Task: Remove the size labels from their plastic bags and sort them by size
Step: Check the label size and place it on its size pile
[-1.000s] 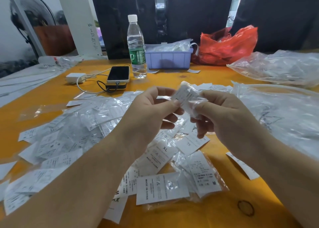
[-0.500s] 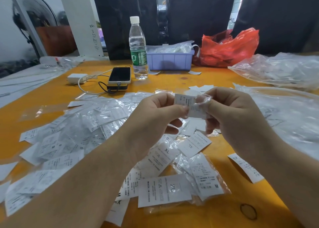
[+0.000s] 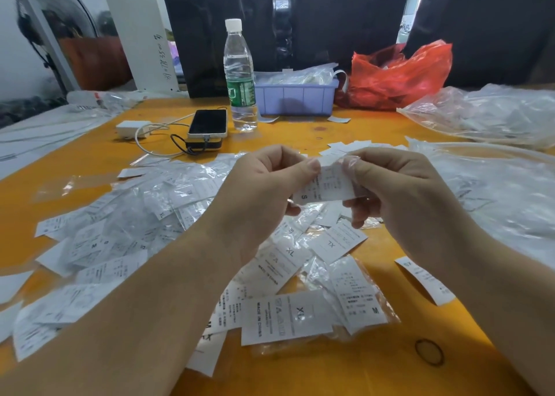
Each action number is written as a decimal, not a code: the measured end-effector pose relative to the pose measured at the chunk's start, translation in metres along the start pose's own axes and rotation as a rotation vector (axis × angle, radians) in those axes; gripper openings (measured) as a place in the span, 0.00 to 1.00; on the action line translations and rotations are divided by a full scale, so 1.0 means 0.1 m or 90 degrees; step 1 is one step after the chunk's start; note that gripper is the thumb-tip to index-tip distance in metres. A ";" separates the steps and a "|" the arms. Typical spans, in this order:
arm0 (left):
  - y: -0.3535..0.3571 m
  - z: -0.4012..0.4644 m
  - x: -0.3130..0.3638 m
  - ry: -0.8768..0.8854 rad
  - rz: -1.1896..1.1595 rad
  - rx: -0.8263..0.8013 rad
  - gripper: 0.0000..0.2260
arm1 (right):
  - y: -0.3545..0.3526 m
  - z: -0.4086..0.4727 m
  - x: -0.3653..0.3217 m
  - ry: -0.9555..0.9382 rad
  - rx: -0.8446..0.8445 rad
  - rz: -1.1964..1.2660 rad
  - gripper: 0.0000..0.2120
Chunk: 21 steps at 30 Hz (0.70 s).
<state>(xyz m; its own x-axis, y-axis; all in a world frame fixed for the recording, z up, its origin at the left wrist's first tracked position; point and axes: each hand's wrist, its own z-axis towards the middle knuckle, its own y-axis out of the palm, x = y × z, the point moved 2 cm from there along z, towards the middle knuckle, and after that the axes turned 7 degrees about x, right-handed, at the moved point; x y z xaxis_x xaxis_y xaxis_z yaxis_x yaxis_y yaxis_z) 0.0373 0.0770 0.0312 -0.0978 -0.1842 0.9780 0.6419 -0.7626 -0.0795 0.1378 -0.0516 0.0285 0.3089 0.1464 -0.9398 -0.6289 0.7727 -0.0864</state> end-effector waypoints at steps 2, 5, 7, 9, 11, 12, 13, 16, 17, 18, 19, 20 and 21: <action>-0.02 0.01 -0.02 0.012 0.038 0.014 0.11 | 0.00 0.01 0.02 0.000 -0.011 -0.014 0.13; -0.04 0.03 -0.02 0.028 0.079 0.030 0.09 | -0.01 0.03 0.05 -0.014 -0.013 -0.045 0.13; -0.08 0.05 -0.02 0.018 0.088 0.035 0.08 | -0.03 0.05 0.06 -0.010 -0.004 -0.066 0.12; -0.12 0.07 -0.01 0.013 0.143 0.029 0.05 | -0.05 0.06 0.08 0.020 -0.018 -0.099 0.10; -0.16 0.09 -0.03 0.043 0.304 0.034 0.04 | -0.06 0.06 0.10 0.048 -0.070 -0.209 0.09; -0.18 0.10 -0.05 0.060 0.395 0.047 0.05 | -0.06 0.06 0.11 0.057 -0.106 -0.299 0.08; -0.21 0.11 -0.05 0.070 0.470 0.067 0.06 | -0.06 0.05 0.12 0.059 -0.143 -0.395 0.08; -0.30 0.13 -0.05 0.099 0.583 0.153 0.09 | -0.07 0.03 0.13 0.024 -0.222 -0.589 0.12; -0.31 0.14 -0.04 0.127 0.609 0.179 0.11 | -0.07 0.02 0.12 0.015 -0.238 -0.623 0.14; -0.31 0.14 -0.04 0.161 0.635 0.194 0.14 | -0.07 0.02 0.12 0.006 -0.253 -0.654 0.15; -0.29 0.13 -0.03 0.195 0.651 0.197 0.15 | -0.07 0.02 0.12 -0.001 -0.265 -0.681 0.15; -0.25 0.10 -0.03 0.222 0.653 0.185 0.16 | -0.07 0.02 0.13 -0.001 -0.271 -0.698 0.15; -0.19 0.07 -0.03 0.241 0.641 0.158 0.15 | -0.07 0.02 0.14 0.003 -0.272 -0.702 0.14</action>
<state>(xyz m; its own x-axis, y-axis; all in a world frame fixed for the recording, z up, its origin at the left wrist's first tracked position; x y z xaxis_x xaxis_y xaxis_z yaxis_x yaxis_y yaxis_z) 0.0303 0.0962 0.0310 0.3564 -0.8616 0.3615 0.6893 -0.0187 -0.7242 0.1481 -0.0537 0.0168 0.8317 -0.4738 -0.2893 -0.2118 0.2109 -0.9543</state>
